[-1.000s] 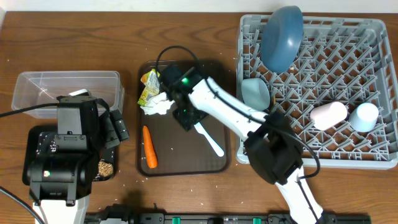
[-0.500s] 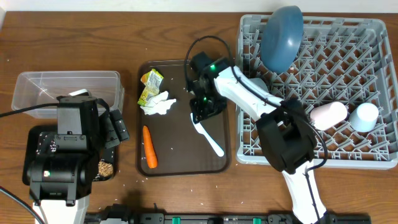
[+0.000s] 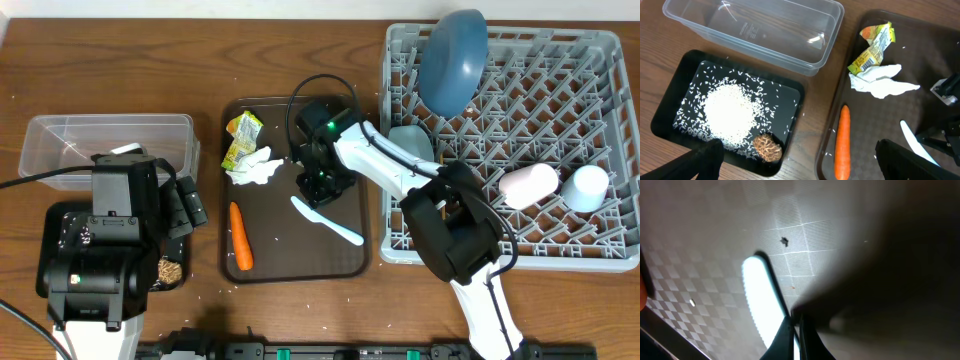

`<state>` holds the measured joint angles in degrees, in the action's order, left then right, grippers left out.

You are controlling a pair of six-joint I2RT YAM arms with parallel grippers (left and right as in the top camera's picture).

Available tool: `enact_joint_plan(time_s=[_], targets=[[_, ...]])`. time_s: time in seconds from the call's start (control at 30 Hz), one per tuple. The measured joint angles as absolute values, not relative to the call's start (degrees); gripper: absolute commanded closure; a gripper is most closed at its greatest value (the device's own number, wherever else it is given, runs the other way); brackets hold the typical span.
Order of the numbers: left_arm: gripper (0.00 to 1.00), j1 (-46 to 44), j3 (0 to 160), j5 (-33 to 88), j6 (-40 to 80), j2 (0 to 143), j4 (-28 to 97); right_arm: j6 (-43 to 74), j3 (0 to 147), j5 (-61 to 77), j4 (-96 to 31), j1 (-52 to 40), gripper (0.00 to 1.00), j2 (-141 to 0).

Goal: Sort waste into correct bins and load items into the dishwasher rack

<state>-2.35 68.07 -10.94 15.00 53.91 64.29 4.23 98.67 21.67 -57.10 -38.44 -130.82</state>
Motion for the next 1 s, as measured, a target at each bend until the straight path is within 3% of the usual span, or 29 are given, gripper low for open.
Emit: enact_joint_plan(time_s=[0.3,0.63,1.0], targets=[[0.02,-2.3,68.1,-10.9,15.0,53.9,64.3,4.1,98.9,22.0,-58.5,-38.6,0.98,-130.8],[0.02,-2.3,68.1,-10.9,15.0,53.9,64.3,0.1,103.5,18.5,-63.4,-41.8,0.57,-130.9],[0.02,-2.3,68.1,-10.9,15.0,53.9,64.3,-6.7,104.3,11.9,-64.2,-45.1,0.60,-130.9]])
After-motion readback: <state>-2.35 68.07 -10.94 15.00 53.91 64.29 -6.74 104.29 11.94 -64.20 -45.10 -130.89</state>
